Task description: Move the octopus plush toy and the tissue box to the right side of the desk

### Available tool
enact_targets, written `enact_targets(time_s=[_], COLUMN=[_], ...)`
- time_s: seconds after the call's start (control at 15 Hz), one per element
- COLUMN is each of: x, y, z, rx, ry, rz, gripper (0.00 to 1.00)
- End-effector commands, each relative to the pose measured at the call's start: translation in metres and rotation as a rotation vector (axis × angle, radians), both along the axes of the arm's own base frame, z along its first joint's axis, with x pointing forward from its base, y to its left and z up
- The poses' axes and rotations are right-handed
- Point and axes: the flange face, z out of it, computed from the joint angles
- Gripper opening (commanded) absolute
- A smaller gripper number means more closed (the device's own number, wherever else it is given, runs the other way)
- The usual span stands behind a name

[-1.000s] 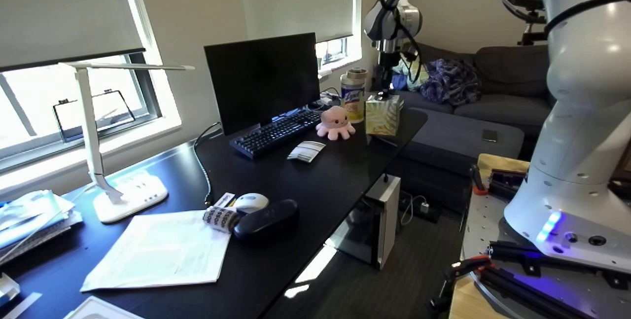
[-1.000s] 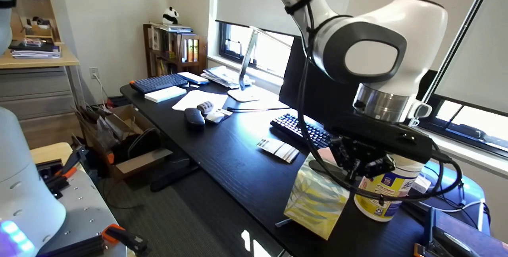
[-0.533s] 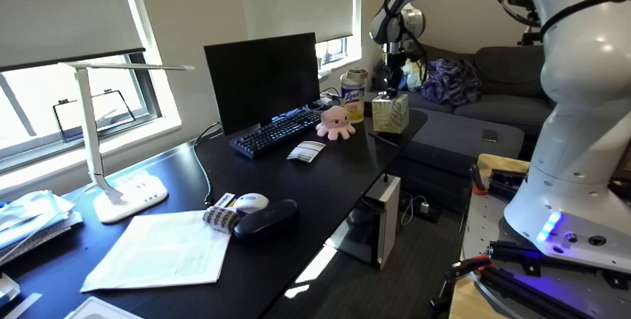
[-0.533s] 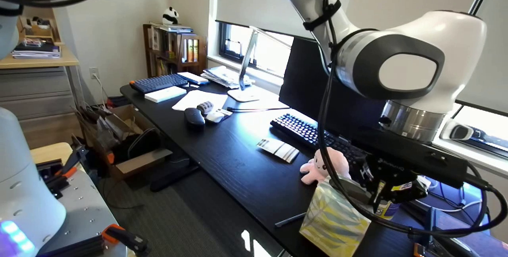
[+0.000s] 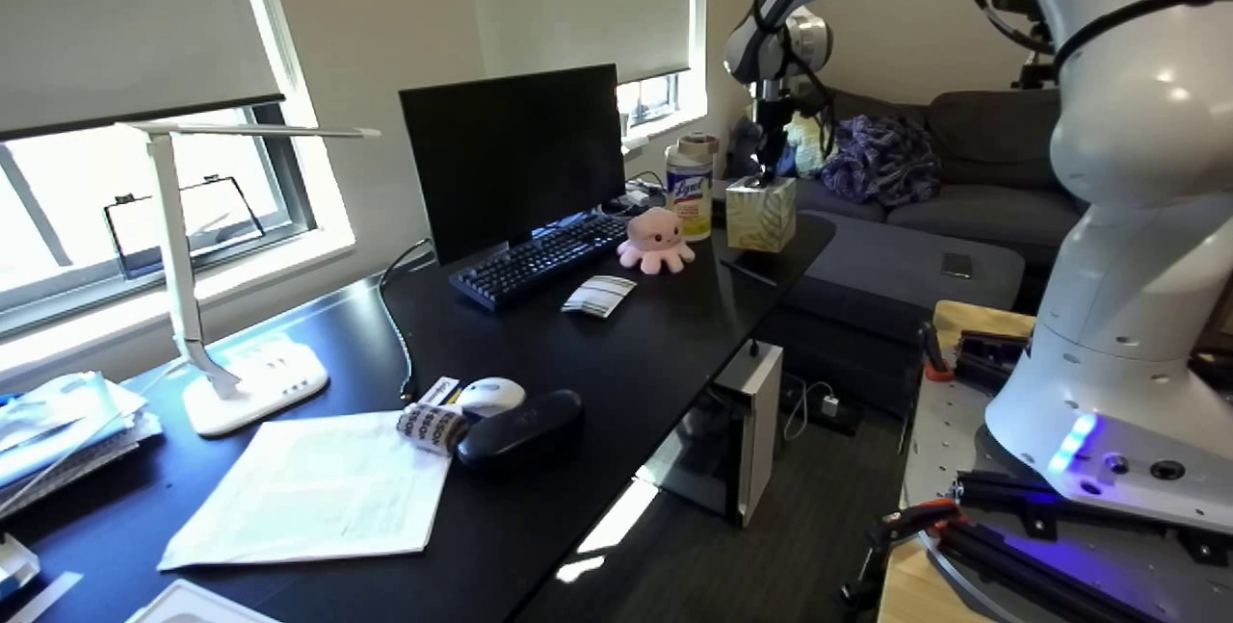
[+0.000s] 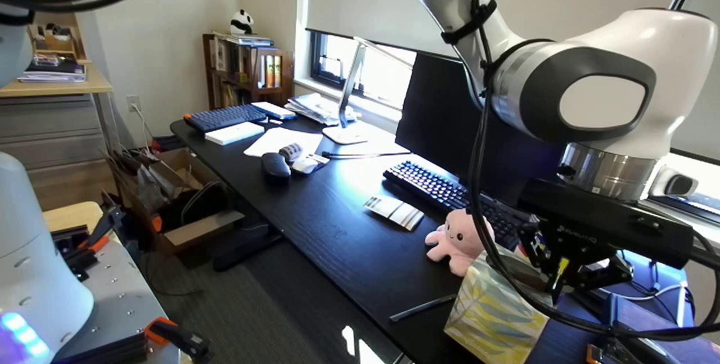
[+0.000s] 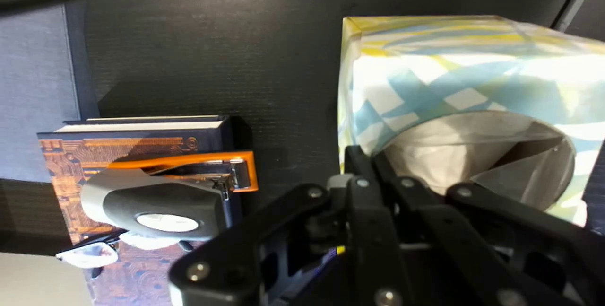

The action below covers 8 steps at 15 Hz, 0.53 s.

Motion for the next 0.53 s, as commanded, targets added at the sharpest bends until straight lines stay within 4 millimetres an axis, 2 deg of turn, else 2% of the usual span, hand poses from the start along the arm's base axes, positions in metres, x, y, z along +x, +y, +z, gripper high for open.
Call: enact_targets(time_s=[0.0, 0.27, 0.47], x=[0.013, 0.015, 0.008], y=[-0.003, -0.001, -0.005], z=[-0.013, -0.031, -0.035], rx=[-0.031, -0.032, -0.038], ry=[-0.011, -0.027, -0.029], rz=[0.023, 0.020, 0.006], gripper=[0.04, 0.04, 0.04])
